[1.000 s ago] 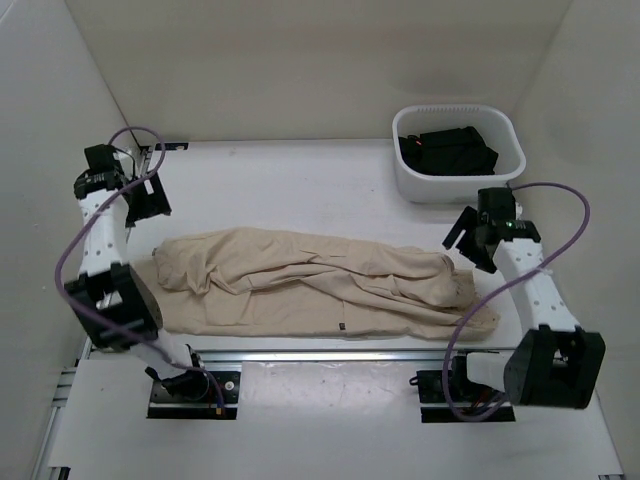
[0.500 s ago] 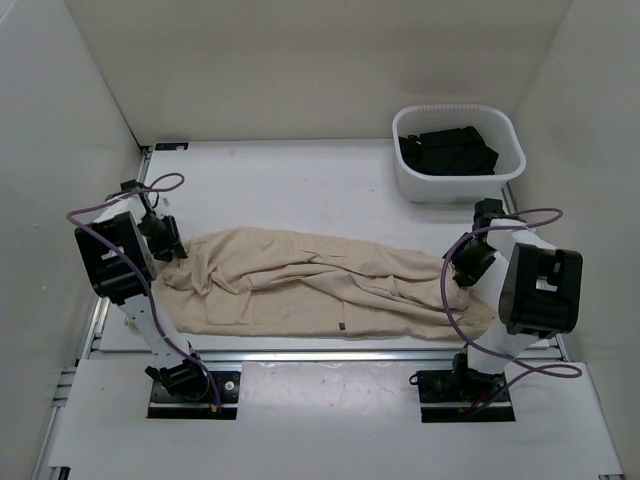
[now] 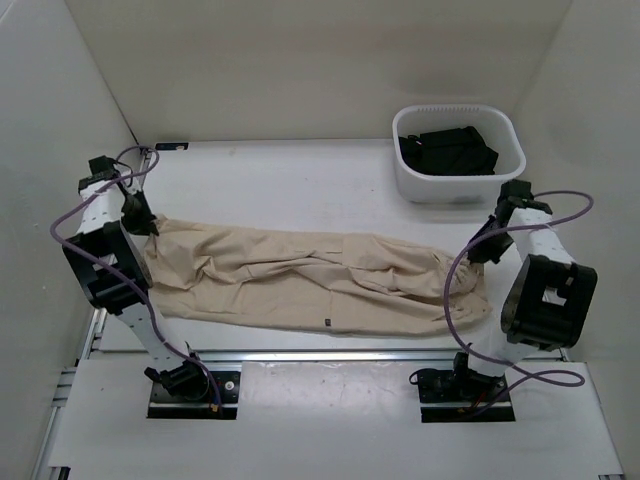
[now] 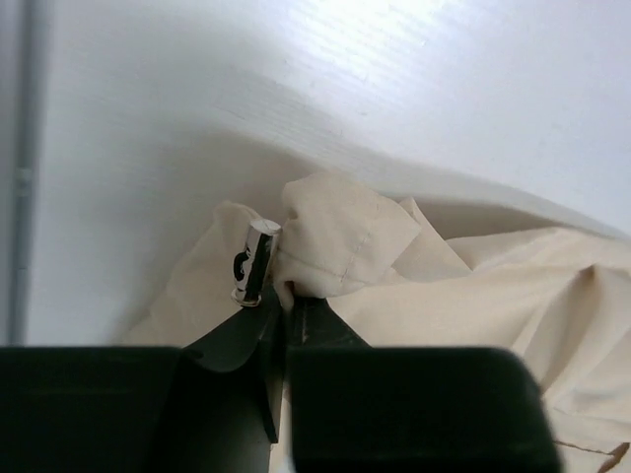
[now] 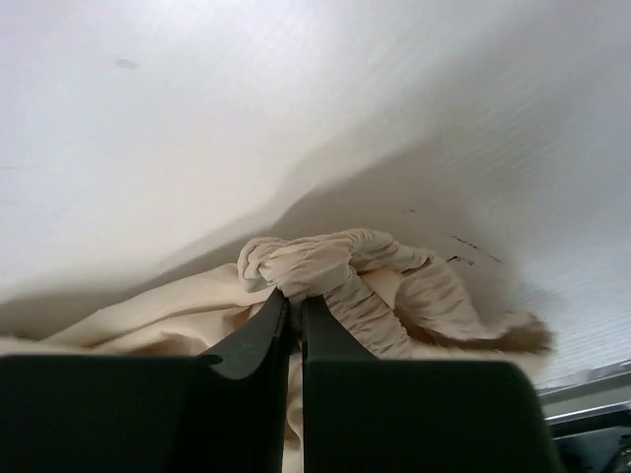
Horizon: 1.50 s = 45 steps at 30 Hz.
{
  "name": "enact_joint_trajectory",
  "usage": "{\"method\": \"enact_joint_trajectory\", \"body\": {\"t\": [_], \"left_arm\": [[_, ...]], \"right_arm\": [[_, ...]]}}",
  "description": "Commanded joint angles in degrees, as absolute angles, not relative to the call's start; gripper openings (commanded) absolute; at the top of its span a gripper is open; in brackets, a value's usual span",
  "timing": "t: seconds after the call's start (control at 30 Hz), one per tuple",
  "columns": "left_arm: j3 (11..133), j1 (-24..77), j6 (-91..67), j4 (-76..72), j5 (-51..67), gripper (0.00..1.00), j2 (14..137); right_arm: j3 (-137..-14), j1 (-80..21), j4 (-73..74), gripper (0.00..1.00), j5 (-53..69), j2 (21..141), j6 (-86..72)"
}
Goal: Fold and stack the trousers
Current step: Flatten the trousers out
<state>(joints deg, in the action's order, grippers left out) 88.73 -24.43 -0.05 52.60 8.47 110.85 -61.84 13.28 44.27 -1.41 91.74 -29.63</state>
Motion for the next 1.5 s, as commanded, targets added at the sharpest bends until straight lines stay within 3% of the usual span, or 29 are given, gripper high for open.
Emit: {"method": "enact_joint_trajectory", "body": {"t": [0.0,0.1,0.13,0.27,0.3,0.37,0.4,0.57,0.63,1.03,1.13,1.17,1.3,1.33,1.47], "left_arm": [[91.05,-24.79,0.0,50.72,4.66,0.2,103.62],[91.58,-24.79,0.0,50.71,4.49,0.28,103.88],[91.58,-24.79,0.0,50.71,4.48,0.35,104.5],[92.37,-24.79,0.0,50.71,2.64,0.39,110.11],[93.5,-24.79,0.0,50.71,3.16,0.44,111.08],[95.35,-24.79,0.0,51.41,3.16,0.74,113.37],[96.41,-24.18,0.0,51.42,3.77,0.79,115.55],[104.41,-24.17,0.0,54.92,9.04,0.81,118.83],[104.41,-22.6,0.0,55.46,11.15,0.89,118.83],[115.4,-17.93,0.0,54.4,5.89,0.97,134.02],[112.95,-16.71,0.0,54.93,5.89,0.87,135.78],[110.76,-16.7,0.0,55.8,4.41,0.75,135.79],[105.57,-16.7,0.0,56.34,3.87,0.41,132.28],[105.56,-16.7,0.0,56.34,3.87,0.15,131.49],[106.25,-16.7,0.0,56.34,3.61,0.14,126.84]], "right_arm": [[-68.2,13.62,47.81,0.0,-6.67,85.44,-25.67],[-71.27,13.62,48.51,0.0,-6.16,87.44,-24.35],[-72.06,13.62,49.04,0.0,-6.15,88.41,-23.82],[-73.65,13.62,48.43,0.0,-3.44,93.15,-23.29],[-73.65,13.62,47.82,0.0,-3.43,93.69,-22.77],[-74.88,13.62,47.81,0.0,-2.81,95.27,-22.76],[-74.88,13.62,47.81,0.0,-2.03,95.88,-22.76],[-76.63,13.62,47.81,0.0,-1.41,98.35,-22.24],[-76.64,13.62,47.81,0.0,-1.41,98.35,-21.71],[-71.64,13.1,46.58,0.0,-1.41,97.21,-21.71],[-71.63,13.1,46.58,0.0,-1.93,97.21,-21.71],[-71.63,13.1,47.1,0.0,-1.93,97.21,-21.71],[-72.77,13.1,48.42,0.0,-3.95,95.63,-21.71],[-72.77,13.1,49.21,0.0,-3.95,95.63,-21.71],[-74.27,13.62,52.37,0.0,-4.48,93.61,-21.18]]}}
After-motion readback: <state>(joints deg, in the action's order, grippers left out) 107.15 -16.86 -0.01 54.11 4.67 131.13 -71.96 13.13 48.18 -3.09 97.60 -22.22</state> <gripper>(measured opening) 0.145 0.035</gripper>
